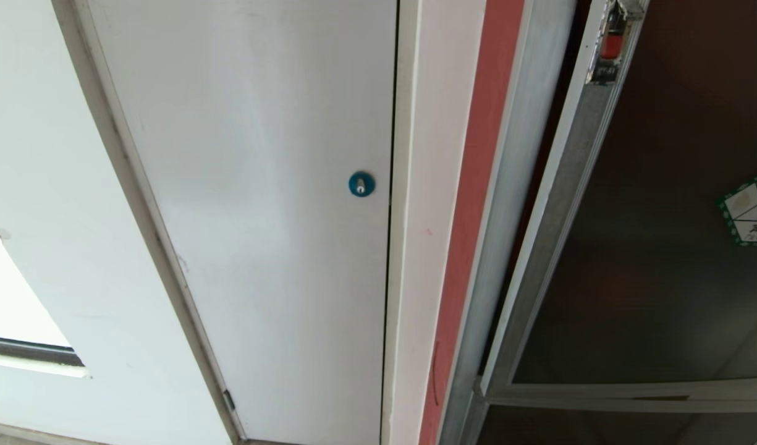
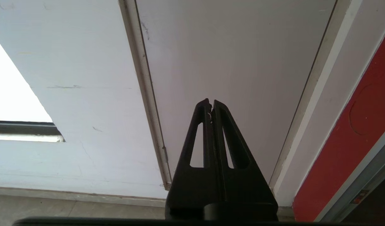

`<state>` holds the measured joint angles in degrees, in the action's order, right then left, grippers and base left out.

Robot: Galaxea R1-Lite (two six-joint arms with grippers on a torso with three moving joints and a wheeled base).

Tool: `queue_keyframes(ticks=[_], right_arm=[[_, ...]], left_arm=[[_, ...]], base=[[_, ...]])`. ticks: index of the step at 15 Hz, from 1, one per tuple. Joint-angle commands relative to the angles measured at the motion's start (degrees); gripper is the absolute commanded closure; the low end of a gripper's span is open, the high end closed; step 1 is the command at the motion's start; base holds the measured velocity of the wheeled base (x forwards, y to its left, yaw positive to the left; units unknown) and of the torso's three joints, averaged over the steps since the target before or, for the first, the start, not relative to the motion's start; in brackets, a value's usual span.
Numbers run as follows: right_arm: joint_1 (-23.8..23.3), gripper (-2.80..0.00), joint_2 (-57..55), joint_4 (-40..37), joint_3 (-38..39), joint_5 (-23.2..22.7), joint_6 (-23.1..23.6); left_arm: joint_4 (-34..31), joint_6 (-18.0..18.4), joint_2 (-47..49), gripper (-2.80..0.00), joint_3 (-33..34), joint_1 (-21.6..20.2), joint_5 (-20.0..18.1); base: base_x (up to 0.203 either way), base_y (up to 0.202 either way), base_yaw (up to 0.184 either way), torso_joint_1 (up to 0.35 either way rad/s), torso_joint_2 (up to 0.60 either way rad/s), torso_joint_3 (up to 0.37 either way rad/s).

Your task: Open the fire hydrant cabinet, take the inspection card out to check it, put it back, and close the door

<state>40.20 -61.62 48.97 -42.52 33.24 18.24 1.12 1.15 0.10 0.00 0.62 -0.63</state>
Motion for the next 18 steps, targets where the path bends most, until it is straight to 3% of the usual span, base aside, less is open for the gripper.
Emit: queue_keyframes(ticks=[1, 5, 9, 15, 18], right_arm=[[-0.1, 0.0, 3.4, 0.2, 2.3, 0.2, 0.1], [-1.1, 0.0, 7.0, 0.2, 5.1, 0.2, 0.2], [-5.2, 0.0, 9.2, 0.1, 7.1, 0.2, 0.3], [-19.5, 0.0, 14.3, -1.0, 8.4, 3.5, 0.9], [-25.3, 0.0, 24.0, -13.3, 8.0, 4.1, 0.9]], left_arm=[[0.0, 0.0, 0.0, 0.0, 0.8, 0.0, 0.0], [0.0, 0.0, 0.0, 0.0, 0.8, 0.0, 0.0], [0.0, 0.0, 0.0, 0.0, 0.8, 0.0, 0.0], [0.0, 0.0, 0.0, 0.0, 0.8, 0.0, 0.0], [0.0, 0.0, 0.0, 0.0, 0.8, 0.0, 0.0]], base=[[0.0, 0.0, 0.0, 0.0, 0.0, 0.0], [0.0, 0.0, 0.0, 0.0, 0.0, 0.0], [0.0, 0.0, 0.0, 0.0, 0.0, 0.0], [0.0, 0.0, 0.0, 0.0, 0.0, 0.0], [0.0, 0.0, 0.0, 0.0, 0.0, 0.0]])
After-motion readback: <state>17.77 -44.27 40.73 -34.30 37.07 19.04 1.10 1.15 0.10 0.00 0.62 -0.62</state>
